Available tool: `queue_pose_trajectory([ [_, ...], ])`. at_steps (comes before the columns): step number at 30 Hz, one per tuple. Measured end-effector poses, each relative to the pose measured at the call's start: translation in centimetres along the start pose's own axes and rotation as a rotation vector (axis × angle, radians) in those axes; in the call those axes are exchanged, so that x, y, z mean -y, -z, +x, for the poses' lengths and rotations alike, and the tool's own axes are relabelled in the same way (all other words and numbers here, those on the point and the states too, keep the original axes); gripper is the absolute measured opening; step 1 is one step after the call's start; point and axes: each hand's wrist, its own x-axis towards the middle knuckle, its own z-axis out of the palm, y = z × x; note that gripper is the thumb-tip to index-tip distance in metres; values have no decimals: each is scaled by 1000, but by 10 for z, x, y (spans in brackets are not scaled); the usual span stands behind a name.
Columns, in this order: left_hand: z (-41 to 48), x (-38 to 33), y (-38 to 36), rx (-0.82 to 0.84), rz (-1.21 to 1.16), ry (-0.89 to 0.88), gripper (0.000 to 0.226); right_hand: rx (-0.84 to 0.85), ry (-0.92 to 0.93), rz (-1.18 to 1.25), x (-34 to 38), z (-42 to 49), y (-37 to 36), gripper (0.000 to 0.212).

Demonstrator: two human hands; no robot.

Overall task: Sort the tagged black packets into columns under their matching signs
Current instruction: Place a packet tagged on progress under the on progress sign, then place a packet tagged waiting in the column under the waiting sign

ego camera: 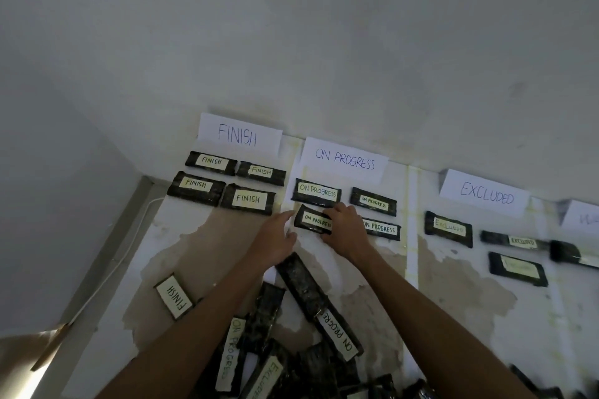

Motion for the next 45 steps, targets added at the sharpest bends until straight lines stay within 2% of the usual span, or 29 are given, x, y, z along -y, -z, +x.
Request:
queue_pose_trajectory([
  [6, 12, 12, -4, 58, 84, -26, 52, 25, 9, 4, -2, 12, -17, 52],
  [11, -2, 18, -5, -1, 120, -100, 52, -77, 75, 32, 0, -9, -15, 58],
  [13, -14, 20, -7, -36, 107, -120, 51, -12, 101, 99, 12, -30, -15, 58],
  [15, -28, 25, -11, -49, 69, -86, 49, 130, 80, 158, 28, -56, -22, 66],
  [17, -42, 32, -15, -20, 68, -41, 50, 224, 57, 80, 43, -81, -36, 77],
  [19, -53, 42, -21, 22, 75, -35, 54, 225, 43, -33, 53, -100, -50, 83],
  [21, -63, 44, -23, 19, 49, -23, 52, 171, 0, -117, 59, -109, -54, 79],
  [24, -73, 35, -23, -44, -2, -35, 50, 194, -100, 78, 58, -106, -42, 57],
  [28, -80, 20, -22, -59, -86, -10, 45, 279, -405, 907, 38, -98, -10, 28],
  [31, -83, 9, -24, -11, -138, 12, 47, 308, -468, 1275, 23, -100, 3, 17],
  [34, -84, 3, -28, 18, -168, 31, 47, 329, -493, 1356, 18, -104, 9, 23],
  [39, -86, -7, -32, 68, -181, 31, 46, 272, -503, 1384, 18, -112, 6, 33],
  [41, -85, -11, -32, 63, -246, 64, 48, 264, -479, 1335, 17, -117, 7, 34],
  [45, -81, -17, -34, 7, -488, 193, 44, 250, -322, 1054, 11, -129, 13, 36],
])
